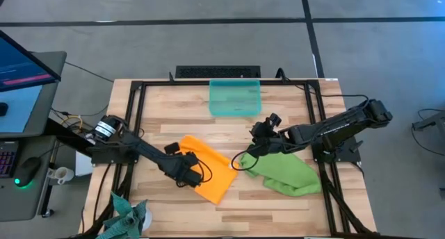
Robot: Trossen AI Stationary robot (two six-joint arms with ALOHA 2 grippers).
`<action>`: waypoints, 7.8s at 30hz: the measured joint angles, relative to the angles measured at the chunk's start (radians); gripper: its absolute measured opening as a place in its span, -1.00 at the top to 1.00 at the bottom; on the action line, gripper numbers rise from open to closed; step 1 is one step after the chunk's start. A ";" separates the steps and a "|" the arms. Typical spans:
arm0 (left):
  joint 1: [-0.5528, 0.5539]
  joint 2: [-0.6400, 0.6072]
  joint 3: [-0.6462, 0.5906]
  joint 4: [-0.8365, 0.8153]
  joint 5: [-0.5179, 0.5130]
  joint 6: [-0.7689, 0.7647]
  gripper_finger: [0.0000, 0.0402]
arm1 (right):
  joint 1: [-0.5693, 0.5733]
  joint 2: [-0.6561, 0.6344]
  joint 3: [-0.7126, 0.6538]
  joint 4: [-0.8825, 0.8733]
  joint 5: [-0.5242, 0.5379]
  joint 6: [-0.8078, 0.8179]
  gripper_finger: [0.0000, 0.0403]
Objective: Roll microfiber towels into tight, uniform cylinder then place into a basket
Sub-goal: Fold the orange microfiber towel
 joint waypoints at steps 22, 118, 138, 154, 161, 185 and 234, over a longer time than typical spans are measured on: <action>0.223 -0.096 -0.036 0.084 -0.194 0.486 0.44 | 0.000 0.000 0.000 0.003 -0.022 0.000 0.34; -0.508 -0.209 0.301 -0.113 -0.281 0.187 0.44 | 0.368 0.250 0.111 0.720 -0.018 -0.698 0.35; -0.501 -0.128 0.295 -0.146 -0.265 0.051 0.44 | 0.319 0.428 0.255 0.667 -0.132 -0.689 0.14; -0.487 -0.056 0.255 -0.070 -0.184 -0.071 0.44 | 0.264 0.429 0.256 0.678 -0.419 -0.550 0.06; -0.490 -0.056 0.219 -0.013 -0.167 -0.084 0.44 | 0.261 0.518 0.258 0.736 -0.452 -0.587 0.09; -0.441 -0.057 0.218 -0.017 -0.126 -0.101 -0.03 | 0.238 0.573 0.256 0.728 -0.545 -0.633 0.08; -0.446 0.086 0.108 0.111 -0.010 -0.271 0.56 | 0.134 0.790 0.357 0.649 -0.697 -0.468 0.56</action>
